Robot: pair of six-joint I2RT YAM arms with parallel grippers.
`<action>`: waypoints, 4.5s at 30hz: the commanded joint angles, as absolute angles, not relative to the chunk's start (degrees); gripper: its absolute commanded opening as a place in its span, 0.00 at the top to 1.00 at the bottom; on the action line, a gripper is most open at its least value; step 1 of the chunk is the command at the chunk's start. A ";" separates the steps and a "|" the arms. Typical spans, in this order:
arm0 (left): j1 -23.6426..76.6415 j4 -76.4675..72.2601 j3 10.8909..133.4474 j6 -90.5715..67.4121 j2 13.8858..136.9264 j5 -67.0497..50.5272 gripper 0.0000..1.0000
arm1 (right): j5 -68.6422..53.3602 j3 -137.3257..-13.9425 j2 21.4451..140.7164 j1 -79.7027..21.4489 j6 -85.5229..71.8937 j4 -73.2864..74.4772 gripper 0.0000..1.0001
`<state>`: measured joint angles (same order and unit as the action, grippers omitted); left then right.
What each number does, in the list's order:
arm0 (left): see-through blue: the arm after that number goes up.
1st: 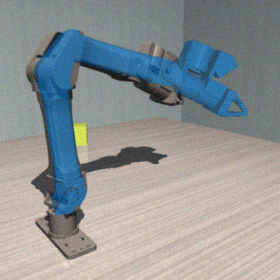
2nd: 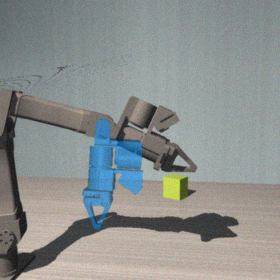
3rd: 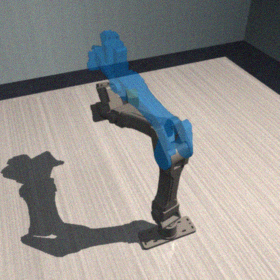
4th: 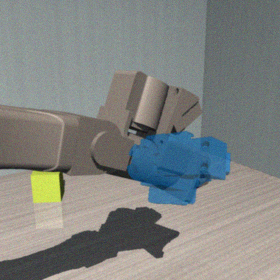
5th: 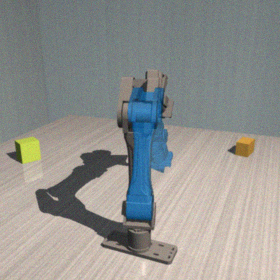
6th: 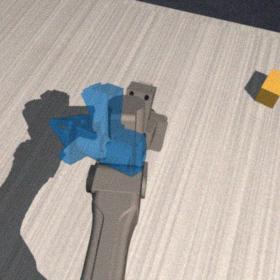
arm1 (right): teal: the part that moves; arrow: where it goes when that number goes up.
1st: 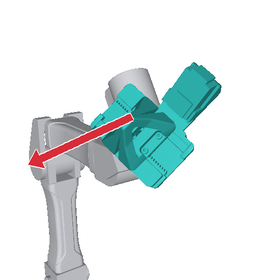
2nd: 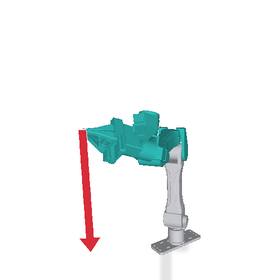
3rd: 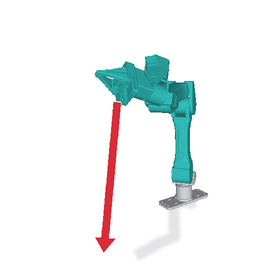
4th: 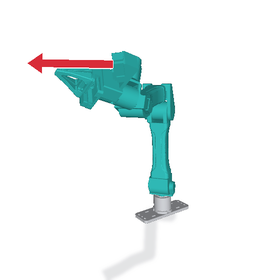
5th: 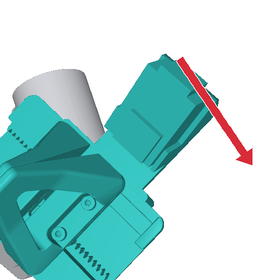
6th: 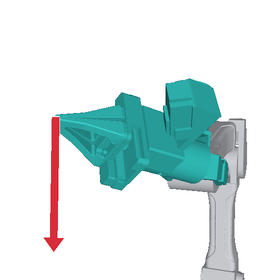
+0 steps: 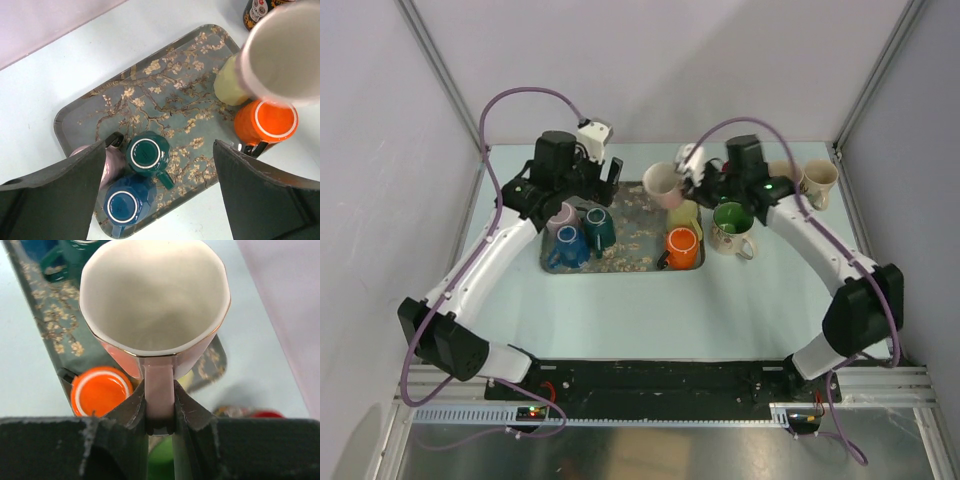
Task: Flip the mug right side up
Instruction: Place the cup at the center of the board, then turn over the cup on the tray.
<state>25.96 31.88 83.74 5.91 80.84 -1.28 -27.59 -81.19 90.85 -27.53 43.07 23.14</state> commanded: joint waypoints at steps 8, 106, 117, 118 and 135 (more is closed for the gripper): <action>24.93 29.23 86.40 0.80 81.22 -3.83 0.09 | -38.62 -71.88 72.35 -0.29 18.59 18.63 1.00; 24.14 33.34 69.79 15.92 72.04 -1.10 0.05 | -9.57 -75.70 91.82 -26.92 14.36 11.35 0.38; 24.08 33.35 68.84 15.20 71.67 -3.83 0.05 | -12.69 -82.60 104.03 -27.24 13.91 15.12 0.43; 24.04 33.37 68.88 15.12 71.78 -4.07 0.05 | -12.85 -82.87 104.40 -27.42 13.68 14.55 0.43; 24.08 33.40 68.81 15.10 71.61 -3.72 0.05 | -18.05 -91.95 111.06 -28.16 11.83 13.40 0.37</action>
